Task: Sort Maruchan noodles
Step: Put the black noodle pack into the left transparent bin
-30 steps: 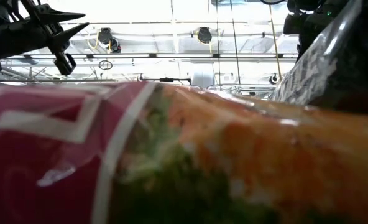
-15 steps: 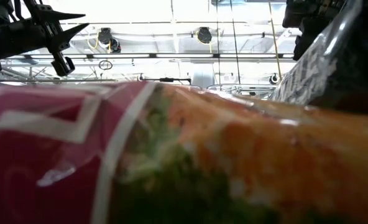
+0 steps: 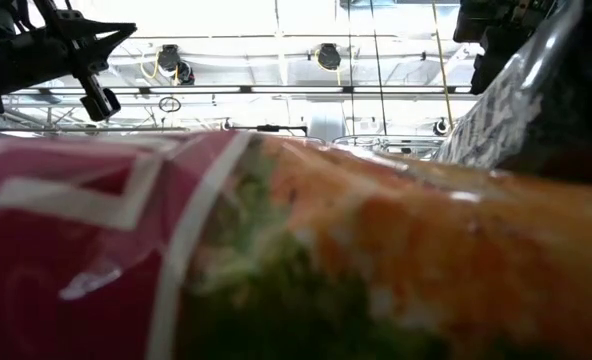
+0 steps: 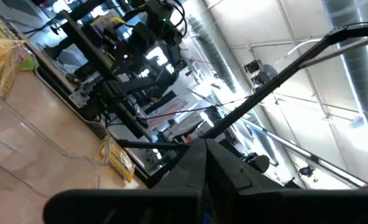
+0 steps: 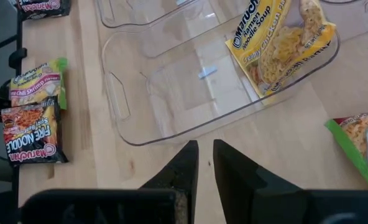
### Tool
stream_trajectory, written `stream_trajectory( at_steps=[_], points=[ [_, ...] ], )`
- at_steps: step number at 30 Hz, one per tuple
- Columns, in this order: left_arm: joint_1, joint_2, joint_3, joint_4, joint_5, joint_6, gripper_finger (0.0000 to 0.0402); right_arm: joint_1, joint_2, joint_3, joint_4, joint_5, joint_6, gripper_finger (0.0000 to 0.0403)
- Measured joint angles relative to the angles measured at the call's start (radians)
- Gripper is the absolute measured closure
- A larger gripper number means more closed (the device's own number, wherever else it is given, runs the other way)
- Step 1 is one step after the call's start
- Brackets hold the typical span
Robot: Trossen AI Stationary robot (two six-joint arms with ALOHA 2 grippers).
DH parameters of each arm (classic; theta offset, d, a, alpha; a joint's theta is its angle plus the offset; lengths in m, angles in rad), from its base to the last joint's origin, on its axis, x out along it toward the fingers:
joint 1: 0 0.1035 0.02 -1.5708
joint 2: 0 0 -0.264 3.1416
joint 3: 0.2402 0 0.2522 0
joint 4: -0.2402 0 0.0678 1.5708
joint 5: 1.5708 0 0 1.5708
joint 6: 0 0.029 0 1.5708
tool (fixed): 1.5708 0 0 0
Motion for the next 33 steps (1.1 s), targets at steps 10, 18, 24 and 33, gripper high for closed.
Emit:
stream_trajectory(
  at_steps=[10, 18, 24, 33],
  points=[
    [0.000, 0.000, 0.000, -0.009, -0.147, -0.084, 0.0352, 0.000, 0.000, 0.000, 0.021, 0.001, 0.000, 0.0360],
    [0.000, 0.000, 0.000, -0.017, -0.250, -0.104, 0.0301, 0.000, 0.000, 0.000, 0.031, 0.001, 0.000, 0.0360],
    [0.000, 0.000, 0.000, 0.038, -0.237, -0.066, 0.0299, 0.000, 0.000, 0.000, 0.033, -0.007, 0.001, 0.0360],
    [0.000, 0.002, 0.184, -0.118, -0.179, 0.174, 0.0300, 0.107, -0.003, 0.001, -0.018, -0.137, 0.126, 0.0360]
  ],
)
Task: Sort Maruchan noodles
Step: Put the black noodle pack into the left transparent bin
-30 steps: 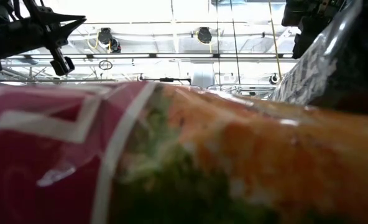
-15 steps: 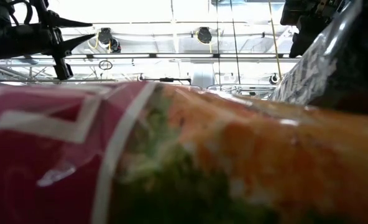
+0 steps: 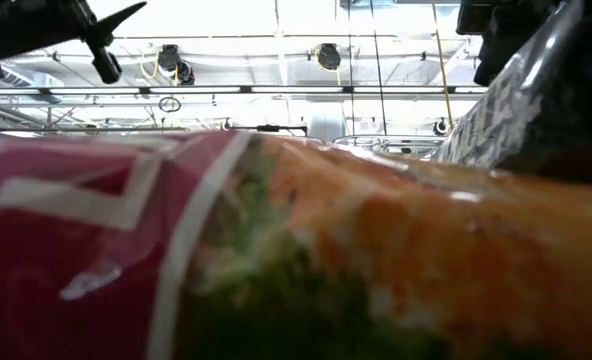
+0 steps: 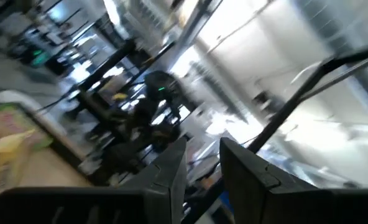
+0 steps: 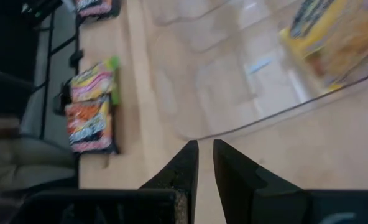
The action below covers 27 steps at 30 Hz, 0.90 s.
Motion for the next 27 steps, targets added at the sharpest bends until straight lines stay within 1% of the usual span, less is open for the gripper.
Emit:
stream_trajectory(
  at_steps=[5, 8, 13, 17, 19, 22, 27],
  points=[
    [0.000, 0.022, 0.132, -0.267, 0.002, 0.076, 0.0300, 0.140, -0.002, 0.000, 0.010, -0.032, 0.112, 0.0360],
    [0.000, 0.046, 0.179, -0.334, 0.002, 0.103, 0.0300, 0.236, 0.000, 0.000, 0.018, -0.026, 0.189, 0.0360],
    [0.000, 0.081, 0.206, -0.337, 0.008, 0.147, 0.0300, 0.400, 0.026, 0.000, 0.123, -0.022, 0.308, 0.0360],
    [-0.008, 0.108, 0.206, -0.349, 0.024, 0.153, 0.0300, 0.517, 0.084, 0.000, 0.214, -0.020, 0.357, 0.0360],
    [-0.021, 0.122, 0.206, -0.355, 0.028, 0.164, 0.0300, 0.565, 0.123, 0.000, 0.244, -0.004, 0.352, 0.0360],
    [-0.044, 0.151, 0.206, -0.354, 0.028, 0.183, 0.0300, 0.618, 0.189, 0.000, 0.257, 0.060, 0.306, 0.0360],
    [-0.094, 0.195, 0.206, -0.354, 0.028, 0.183, 0.0300, 0.663, 0.308, 0.000, 0.260, 0.090, 0.243, 0.0360]
  ],
)
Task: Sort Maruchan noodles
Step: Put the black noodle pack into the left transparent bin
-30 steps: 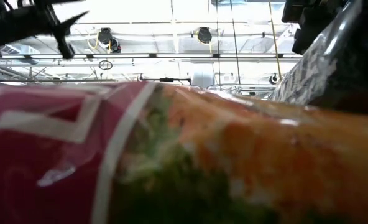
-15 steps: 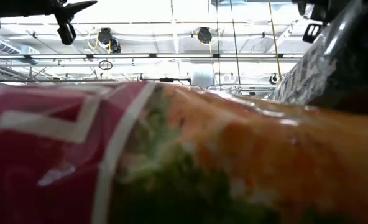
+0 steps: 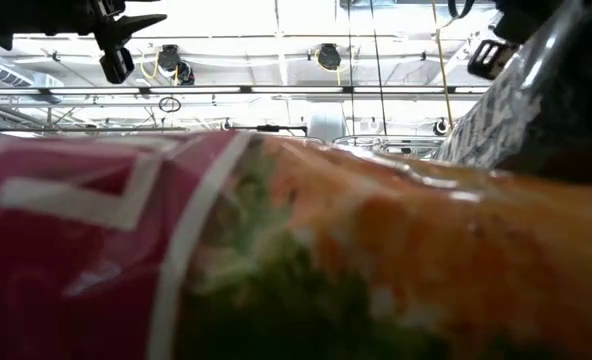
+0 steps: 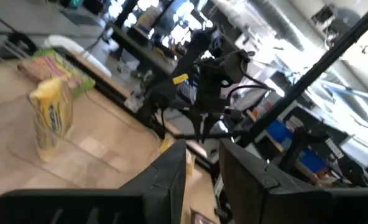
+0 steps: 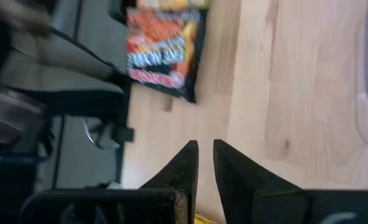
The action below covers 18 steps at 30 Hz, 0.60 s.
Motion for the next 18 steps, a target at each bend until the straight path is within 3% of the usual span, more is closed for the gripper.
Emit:
stream_trajectory(
  at_steps=[5, 12, 18],
  points=[
    [-0.052, 0.040, 0.000, 0.001, -0.035, 0.041, 0.0300, 0.014, 0.094, 0.000, 0.020, 0.017, -0.092, 0.0360],
    [-0.119, 0.065, 0.000, 0.025, -0.237, 0.075, 0.0300, 0.014, 0.127, -0.013, 0.126, -0.019, -0.194, 0.0360],
    [-0.156, 0.067, 0.001, 0.027, -0.344, 0.105, 0.0300, 0.014, 0.121, -0.120, 0.376, -0.064, -0.081, 0.0360]
  ],
)
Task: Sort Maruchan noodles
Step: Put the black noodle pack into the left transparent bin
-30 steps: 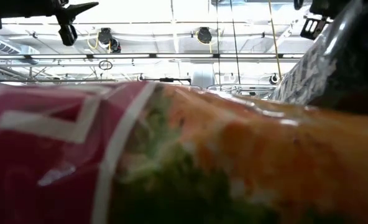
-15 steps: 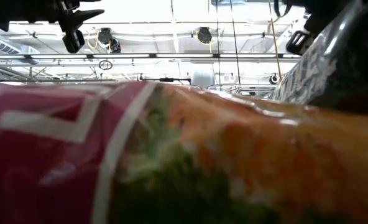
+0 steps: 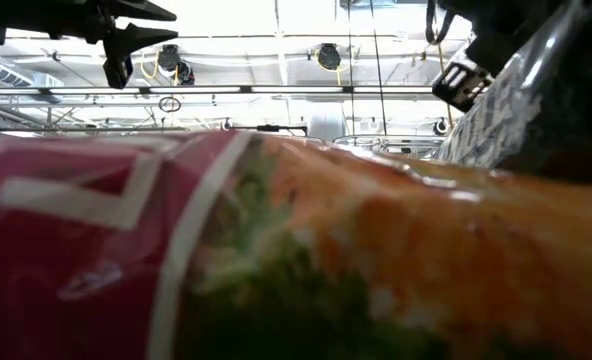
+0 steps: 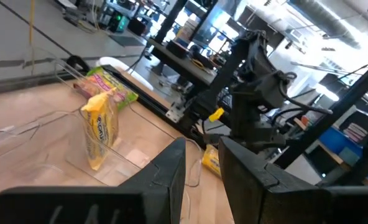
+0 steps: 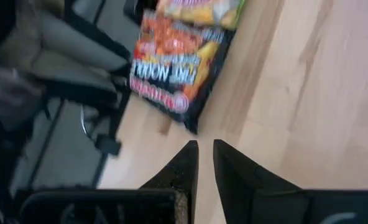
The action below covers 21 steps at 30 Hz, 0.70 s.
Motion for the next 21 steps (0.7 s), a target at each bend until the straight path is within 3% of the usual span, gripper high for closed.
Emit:
stream_trajectory(
  at_steps=[3, 8, 13, 21],
  points=[
    [-0.012, 0.000, 0.000, 0.000, -0.001, 0.013, 0.0300, 0.002, 0.001, -0.066, 0.168, 0.014, 0.140, 0.0360],
    [-0.035, -0.001, 0.000, 0.000, 0.000, 0.072, 0.0300, 0.022, 0.001, -0.144, 0.445, 0.183, 0.365, 0.0360],
    [-0.053, -0.001, 0.000, 0.000, 0.011, 0.074, 0.0300, 0.072, 0.008, -0.158, 0.486, 0.320, 0.526, 0.0360],
    [-0.086, -0.001, 0.000, 0.000, 0.057, 0.076, 0.0300, 0.201, 0.008, -0.157, 0.656, 0.350, 0.627, 0.0360]
  ],
)
